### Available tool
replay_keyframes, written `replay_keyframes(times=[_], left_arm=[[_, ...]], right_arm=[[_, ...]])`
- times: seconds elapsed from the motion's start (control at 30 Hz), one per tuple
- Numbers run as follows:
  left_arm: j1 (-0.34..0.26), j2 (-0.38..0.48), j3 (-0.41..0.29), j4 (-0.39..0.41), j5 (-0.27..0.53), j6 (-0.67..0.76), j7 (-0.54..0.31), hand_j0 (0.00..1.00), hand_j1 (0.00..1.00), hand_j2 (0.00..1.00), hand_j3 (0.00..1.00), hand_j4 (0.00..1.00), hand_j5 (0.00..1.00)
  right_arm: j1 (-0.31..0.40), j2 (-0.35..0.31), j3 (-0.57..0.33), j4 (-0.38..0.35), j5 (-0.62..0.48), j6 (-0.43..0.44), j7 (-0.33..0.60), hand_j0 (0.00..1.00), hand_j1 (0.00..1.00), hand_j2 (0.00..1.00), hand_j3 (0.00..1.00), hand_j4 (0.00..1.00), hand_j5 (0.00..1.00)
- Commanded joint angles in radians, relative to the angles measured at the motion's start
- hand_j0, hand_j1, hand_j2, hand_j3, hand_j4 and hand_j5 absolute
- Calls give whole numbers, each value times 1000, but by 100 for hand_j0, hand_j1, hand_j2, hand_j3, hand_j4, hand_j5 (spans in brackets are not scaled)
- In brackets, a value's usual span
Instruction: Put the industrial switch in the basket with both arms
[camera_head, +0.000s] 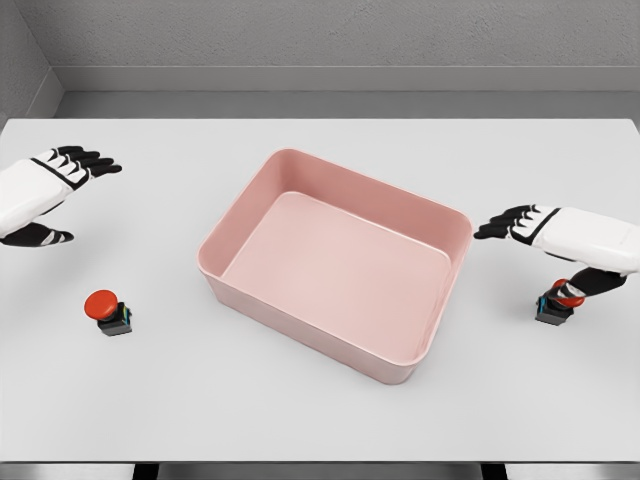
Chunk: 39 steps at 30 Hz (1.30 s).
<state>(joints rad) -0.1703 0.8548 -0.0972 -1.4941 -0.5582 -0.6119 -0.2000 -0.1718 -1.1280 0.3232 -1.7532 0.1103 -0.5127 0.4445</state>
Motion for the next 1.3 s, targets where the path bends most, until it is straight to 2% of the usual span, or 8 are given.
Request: replay_keyframes(times=[0.0,0.13,0.3,0.4,0.53,0.6,0.87,1.27], left_arm=[[0,4,1,-1,8,1,1,100,100,100,100,100,100],[2,23,-3,-5,8,1,1,100,100,100,100,100,100],[90,112,4,-46,54,1,-3,100,100,100,100,100,100],[181,151,56,-67,69,1,-3,100,100,100,100,100,100],[229,165,60,-94,77,1,-4,100,100,100,100,100,100],[250,178,57,-112,77,1,-3,100,100,100,100,100,100],[298,178,31,-179,66,1,-38,100,100,100,100,100,100],[311,162,7,-218,-8,1,-39,100,100,100,100,100,100]], right_arm=[[0,-1,0,0,-6,-1,0,100,100,100,100,100,100],[5,-26,-18,-2,-6,-4,2,100,100,100,100,100,100],[18,-115,-66,0,-7,-4,23,100,100,100,100,100,100],[29,-130,-104,4,-6,-3,63,100,100,100,100,100,100],[80,-134,-104,27,-11,20,118,100,100,100,100,100,100],[92,-134,-104,24,-11,79,166,100,100,100,100,100,100],[112,-125,-93,9,-11,289,166,100,100,100,100,100,100],[120,-101,-67,-2,-11,255,166,100,100,100,100,100,100]])
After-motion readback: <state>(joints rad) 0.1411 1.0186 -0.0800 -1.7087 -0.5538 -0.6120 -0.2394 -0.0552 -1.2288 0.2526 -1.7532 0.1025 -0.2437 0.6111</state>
